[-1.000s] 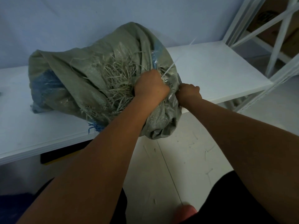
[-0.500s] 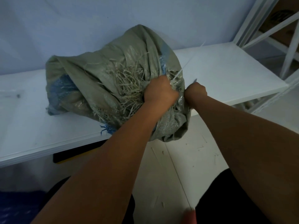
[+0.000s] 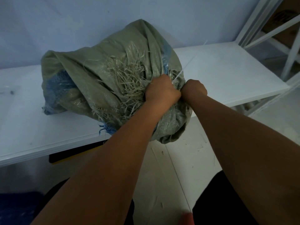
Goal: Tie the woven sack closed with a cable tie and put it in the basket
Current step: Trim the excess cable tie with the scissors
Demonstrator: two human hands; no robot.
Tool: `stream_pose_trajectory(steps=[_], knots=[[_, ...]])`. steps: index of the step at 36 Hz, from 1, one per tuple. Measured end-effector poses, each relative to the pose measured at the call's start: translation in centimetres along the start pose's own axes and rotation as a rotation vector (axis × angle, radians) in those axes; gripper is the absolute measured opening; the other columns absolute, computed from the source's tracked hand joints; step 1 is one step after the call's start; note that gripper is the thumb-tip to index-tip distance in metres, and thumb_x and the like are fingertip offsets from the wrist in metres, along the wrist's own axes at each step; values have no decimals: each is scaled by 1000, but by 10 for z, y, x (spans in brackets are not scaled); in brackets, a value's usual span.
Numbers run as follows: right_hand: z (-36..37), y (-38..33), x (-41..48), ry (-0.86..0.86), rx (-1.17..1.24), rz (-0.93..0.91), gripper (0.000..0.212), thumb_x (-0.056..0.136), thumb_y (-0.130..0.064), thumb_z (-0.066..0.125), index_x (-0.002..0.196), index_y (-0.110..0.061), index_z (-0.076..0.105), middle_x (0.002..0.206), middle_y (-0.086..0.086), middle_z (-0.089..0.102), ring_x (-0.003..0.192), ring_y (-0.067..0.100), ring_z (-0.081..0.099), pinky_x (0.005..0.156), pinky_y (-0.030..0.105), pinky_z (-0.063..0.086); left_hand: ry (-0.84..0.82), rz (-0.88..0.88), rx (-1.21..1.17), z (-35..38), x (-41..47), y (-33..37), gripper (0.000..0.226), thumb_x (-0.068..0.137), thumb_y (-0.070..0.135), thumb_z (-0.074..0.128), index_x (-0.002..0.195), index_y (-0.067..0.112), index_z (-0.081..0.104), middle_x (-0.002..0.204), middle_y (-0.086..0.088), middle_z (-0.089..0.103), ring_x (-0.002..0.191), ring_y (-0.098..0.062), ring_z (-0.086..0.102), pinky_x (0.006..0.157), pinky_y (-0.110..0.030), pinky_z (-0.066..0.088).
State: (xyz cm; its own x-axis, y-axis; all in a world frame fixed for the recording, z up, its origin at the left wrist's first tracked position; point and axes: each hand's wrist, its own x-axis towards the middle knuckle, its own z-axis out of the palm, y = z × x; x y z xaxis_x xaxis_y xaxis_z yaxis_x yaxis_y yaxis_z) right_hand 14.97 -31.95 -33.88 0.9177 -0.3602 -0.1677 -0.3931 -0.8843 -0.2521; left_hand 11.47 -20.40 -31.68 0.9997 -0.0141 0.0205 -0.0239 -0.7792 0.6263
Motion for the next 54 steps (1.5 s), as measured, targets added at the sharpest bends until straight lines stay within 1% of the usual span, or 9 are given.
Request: stream_pose_trajectory(steps=[6, 16, 26, 33, 38, 43, 48, 51, 54], knots=[[0, -3, -1, -22, -81, 0, 25, 94, -13, 57, 117, -7, 65, 123, 11, 64, 115, 29, 63, 76, 32, 42, 6, 5, 5, 1, 0, 0, 17, 73, 20, 63, 88, 12, 62, 90, -8, 65, 79, -26, 65, 69, -36, 59], [10, -17, -15, 151, 219, 86, 21, 93, -3, 57, 111, -5, 67, 120, 14, 67, 112, 31, 66, 77, 31, 44, -26, -77, -57, -8, -2, -6, 30, 70, 22, 61, 96, 8, 65, 92, -11, 67, 80, -28, 66, 67, -32, 57], [24, -26, -56, 57, 351, 50, 6, 93, -8, 63, 98, -6, 62, 118, 17, 68, 111, 34, 65, 76, 31, 44, -194, -161, -47, -35, -32, -15, 19, 77, 22, 64, 90, 12, 55, 77, -4, 53, 66, -18, 54, 63, -25, 46], [24, -20, -107, 56, 632, 197, 24, 99, -12, 58, 113, 7, 64, 123, 24, 66, 117, 39, 62, 86, 37, 47, -255, -199, -113, -59, -79, -10, 13, 80, 17, 62, 73, 13, 51, 79, -5, 56, 67, -18, 56, 53, -22, 43], [29, -6, -158, 41, 758, 234, 34, 100, -21, 56, 116, 8, 63, 125, 26, 65, 118, 40, 61, 83, 34, 46, -340, -291, -249, -71, -124, -9, 21, 88, 12, 58, 109, 6, 58, 110, -13, 60, 101, -27, 61, 77, -26, 47], [23, 8, -211, 17, 790, 247, 37, 103, -18, 52, 119, 13, 61, 127, 28, 62, 120, 41, 58, 89, 37, 45, -358, -338, -270, -80, -174, -4, 42, 93, 14, 55, 133, 3, 47, 117, -15, 56, 85, -23, 55, 76, -26, 46], [6, 14, -256, 59, 837, 192, 33, 100, -14, 56, 116, 14, 62, 124, 30, 63, 117, 42, 60, 83, 36, 44, -306, -359, -319, -98, -218, 1, 49, 87, 12, 61, 133, 1, 46, 83, -5, 46, 68, -15, 48, 70, -24, 46], [2, 15, -283, 59, 857, 200, 34, 100, -17, 56, 119, 10, 62, 127, 27, 63, 119, 40, 59, 77, 30, 36, -273, -337, -317, -110, -248, 2, 49, 88, 12, 61, 134, 2, 46, 81, -3, 43, 66, -14, 45, 73, -24, 45], [2, 16, -306, 47, 892, 188, 33, 98, -18, 57, 117, 8, 65, 124, 24, 66, 115, 38, 62, 77, 31, 38, -243, -335, -303, -122, -276, 2, 50, 84, 14, 65, 130, 5, 48, 79, -3, 45, 65, -14, 46, 56, -21, 44]])
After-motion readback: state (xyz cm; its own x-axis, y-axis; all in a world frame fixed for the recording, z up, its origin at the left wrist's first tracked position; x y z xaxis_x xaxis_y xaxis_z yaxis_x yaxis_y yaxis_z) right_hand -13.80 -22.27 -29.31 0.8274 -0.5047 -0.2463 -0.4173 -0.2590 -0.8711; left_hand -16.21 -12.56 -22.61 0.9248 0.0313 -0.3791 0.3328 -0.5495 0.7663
